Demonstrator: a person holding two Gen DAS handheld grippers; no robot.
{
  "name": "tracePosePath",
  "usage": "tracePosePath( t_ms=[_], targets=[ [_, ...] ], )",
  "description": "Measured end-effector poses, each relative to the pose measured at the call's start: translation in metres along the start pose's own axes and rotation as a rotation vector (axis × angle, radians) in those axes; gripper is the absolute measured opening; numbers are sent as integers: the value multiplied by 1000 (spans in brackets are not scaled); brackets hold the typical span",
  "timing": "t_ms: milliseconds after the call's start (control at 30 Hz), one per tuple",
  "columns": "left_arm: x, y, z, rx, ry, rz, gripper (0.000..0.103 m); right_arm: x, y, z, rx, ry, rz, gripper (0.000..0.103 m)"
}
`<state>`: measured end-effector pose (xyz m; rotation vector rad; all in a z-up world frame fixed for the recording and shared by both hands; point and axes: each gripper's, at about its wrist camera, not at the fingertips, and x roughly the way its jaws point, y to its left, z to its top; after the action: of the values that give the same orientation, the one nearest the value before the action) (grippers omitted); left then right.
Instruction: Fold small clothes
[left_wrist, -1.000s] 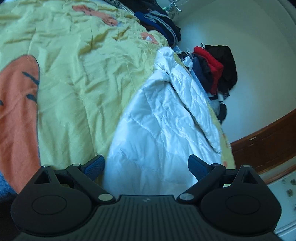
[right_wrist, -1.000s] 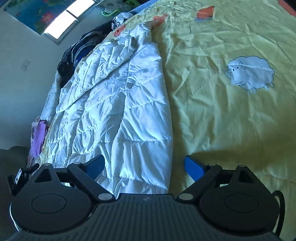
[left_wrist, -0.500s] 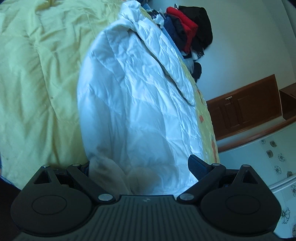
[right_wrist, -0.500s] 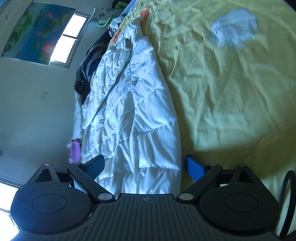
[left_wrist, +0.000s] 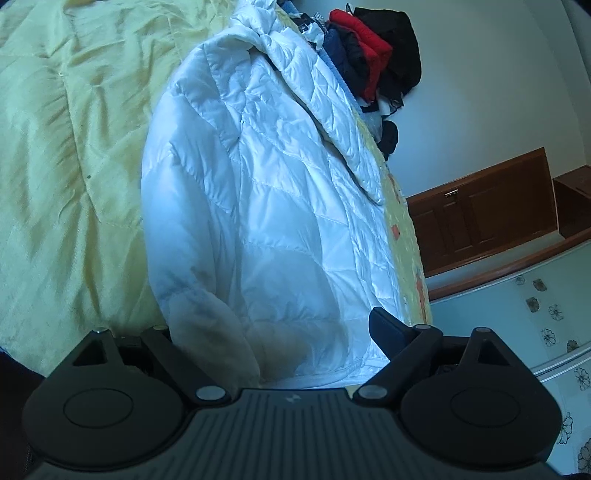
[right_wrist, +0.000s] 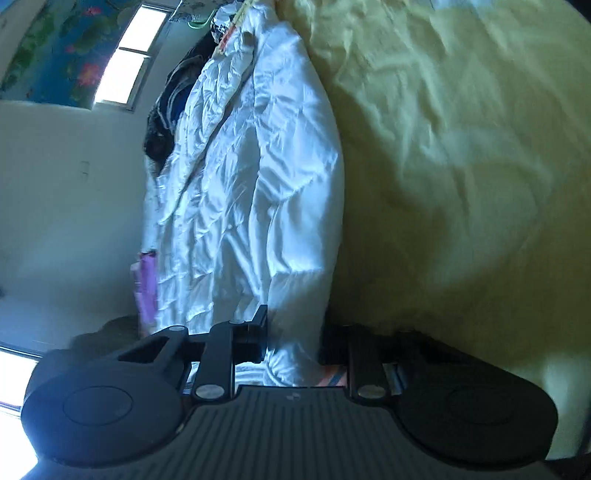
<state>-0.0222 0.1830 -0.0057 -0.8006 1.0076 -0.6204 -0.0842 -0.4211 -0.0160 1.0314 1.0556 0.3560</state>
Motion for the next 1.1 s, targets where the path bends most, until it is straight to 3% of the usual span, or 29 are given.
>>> tracePosePath(
  t_ms=[100, 133, 367, 400, 433, 600, 800, 1000, 1100],
  targets=[
    [1, -1, 0, 11, 3, 54, 45, 0, -1, -1, 5, -10, 12, 32],
    [3, -1, 0, 9, 14, 78, 39, -1, -3, -2, 9, -13, 18, 27],
    [6, -2, 0, 15, 48, 82, 39, -3, -7, -10, -8, -48, 32, 17],
    [5, -3, -1, 20, 32, 89, 32, -3, -6, -11, -17, -56, 36, 16],
    [5, -6, -2, 32, 20, 96, 18, -3, -4, -12, -34, -63, 39, 15],
    [-2, -19, -2, 94, -17, 84, 13, -14, 5, -12, -76, -88, 74, 15],
    [-19, -44, -4, 210, -71, 7, 11, -35, 24, -12, -133, -119, 127, 14],
    [-40, -51, -11, 294, -65, -64, 11, -53, 31, -22, -159, -117, 139, 14],
    [-50, -56, -13, 337, -58, -102, 11, -71, 36, -27, -186, -110, 192, 14]
  ],
)
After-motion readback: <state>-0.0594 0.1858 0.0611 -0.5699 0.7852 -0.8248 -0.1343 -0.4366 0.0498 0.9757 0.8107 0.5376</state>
